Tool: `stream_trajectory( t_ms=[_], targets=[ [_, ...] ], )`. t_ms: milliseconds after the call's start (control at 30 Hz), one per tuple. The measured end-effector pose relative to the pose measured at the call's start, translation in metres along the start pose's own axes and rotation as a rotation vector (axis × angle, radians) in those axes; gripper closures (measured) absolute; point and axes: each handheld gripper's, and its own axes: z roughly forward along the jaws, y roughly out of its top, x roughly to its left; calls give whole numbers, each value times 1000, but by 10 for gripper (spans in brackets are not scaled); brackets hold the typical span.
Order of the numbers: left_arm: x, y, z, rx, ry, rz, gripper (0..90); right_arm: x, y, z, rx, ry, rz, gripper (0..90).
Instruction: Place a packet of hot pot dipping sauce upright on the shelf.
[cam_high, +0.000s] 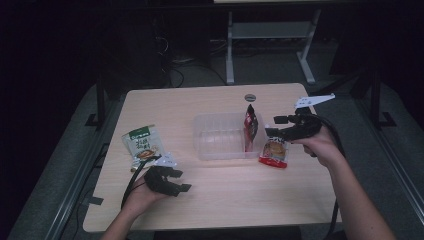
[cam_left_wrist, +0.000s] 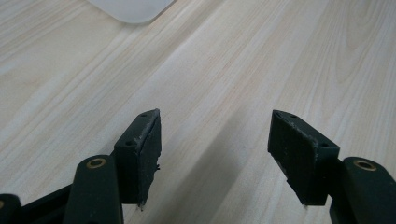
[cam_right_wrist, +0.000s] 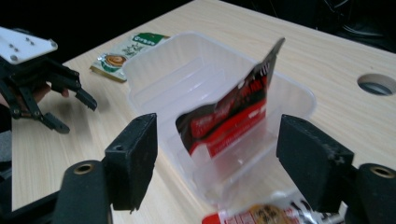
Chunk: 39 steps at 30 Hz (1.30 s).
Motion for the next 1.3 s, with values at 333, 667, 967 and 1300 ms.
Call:
stream_trajectory(
  t_ms=[333,667,967,1300],
  targets=[
    [1,0,-3,1,2,10,344,-2,-25,-13,15,-72,2,287],
    [5,-4,-10,-5,7,10,331,-14,-52,-10,60,-124,21,415],
    [9,-6,-14,1,17,14,331,-21,-64,4,115,-161,27,782],
    [9,-6,-13,6,21,11,331,-40,-79,18,159,-177,49,898]
  ],
)
